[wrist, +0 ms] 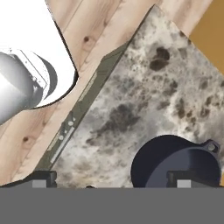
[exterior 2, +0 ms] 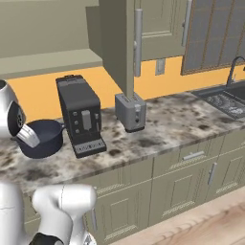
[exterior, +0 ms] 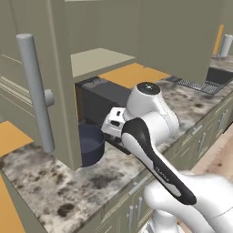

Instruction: Pick the kettle from the cabinet and place it on a stove burner. Then pick the pot from the counter and place it on another stove burner. Finally, turn both burners on.

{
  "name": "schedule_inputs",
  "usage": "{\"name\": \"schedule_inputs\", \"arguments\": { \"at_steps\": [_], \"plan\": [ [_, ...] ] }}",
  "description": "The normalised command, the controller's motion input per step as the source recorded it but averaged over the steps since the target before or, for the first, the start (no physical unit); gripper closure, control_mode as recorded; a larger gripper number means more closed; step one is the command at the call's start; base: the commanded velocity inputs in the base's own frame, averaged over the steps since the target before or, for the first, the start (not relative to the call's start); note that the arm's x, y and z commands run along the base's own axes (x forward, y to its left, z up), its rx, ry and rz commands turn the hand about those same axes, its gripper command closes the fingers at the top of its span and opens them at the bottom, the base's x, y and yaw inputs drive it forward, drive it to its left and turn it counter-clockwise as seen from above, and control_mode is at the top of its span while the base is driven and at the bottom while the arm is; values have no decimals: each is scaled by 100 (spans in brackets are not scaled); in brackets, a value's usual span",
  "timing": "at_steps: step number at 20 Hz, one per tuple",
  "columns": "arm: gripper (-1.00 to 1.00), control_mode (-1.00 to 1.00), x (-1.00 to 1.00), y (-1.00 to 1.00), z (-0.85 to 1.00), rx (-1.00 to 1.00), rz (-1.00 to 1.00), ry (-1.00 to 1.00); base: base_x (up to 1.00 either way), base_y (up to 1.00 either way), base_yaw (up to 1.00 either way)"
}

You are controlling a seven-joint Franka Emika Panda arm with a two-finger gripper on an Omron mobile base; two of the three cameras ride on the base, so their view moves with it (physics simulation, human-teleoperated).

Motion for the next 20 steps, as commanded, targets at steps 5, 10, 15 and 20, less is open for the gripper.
{"name": "schedule_inputs", "arguments": {
  "at_steps": [5,10,15,20],
  "plan": [
    [-100,-100,40,20,-22,-4,-2,7,0,0,0],
    [-100,-100,48,28,-23,-4,-1,7,0,0,0],
    [-100,-100,43,21,-33,-5,0,6,0,0,0],
    [-100,-100,44,14,-34,-4,0,5,0,0,0]
  ]
}}
